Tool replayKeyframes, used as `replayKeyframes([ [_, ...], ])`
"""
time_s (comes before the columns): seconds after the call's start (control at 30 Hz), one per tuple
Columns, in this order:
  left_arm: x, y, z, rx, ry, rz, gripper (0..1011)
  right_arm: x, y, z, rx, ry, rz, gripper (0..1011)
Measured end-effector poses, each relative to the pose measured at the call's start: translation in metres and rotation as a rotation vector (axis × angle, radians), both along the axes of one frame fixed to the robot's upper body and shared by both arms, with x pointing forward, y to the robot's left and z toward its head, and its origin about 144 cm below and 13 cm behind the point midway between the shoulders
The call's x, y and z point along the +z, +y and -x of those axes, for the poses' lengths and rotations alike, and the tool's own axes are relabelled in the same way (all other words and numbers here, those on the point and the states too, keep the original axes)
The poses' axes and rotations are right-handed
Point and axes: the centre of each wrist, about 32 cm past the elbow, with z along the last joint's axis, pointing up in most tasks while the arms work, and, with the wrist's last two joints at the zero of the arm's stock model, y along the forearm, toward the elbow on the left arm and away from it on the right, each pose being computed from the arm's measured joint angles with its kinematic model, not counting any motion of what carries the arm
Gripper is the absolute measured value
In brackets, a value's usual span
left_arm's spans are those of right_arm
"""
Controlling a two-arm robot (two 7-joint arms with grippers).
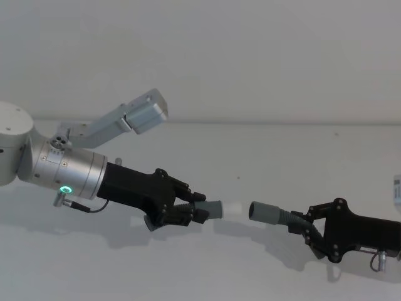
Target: Use both hands to pick up one end of the pipe from the table, align the ends, and insert them.
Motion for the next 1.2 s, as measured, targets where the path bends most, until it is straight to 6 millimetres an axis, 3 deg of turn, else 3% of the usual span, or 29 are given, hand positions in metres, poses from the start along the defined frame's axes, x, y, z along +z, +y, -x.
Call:
replayKeyframes([
  [1.2,0.0020,-0.0021,-0.0007,-0.004,0.028,0.000,346,0.0083,-0.0054,-0.0028,0.046,0.030,-0.005,136],
])
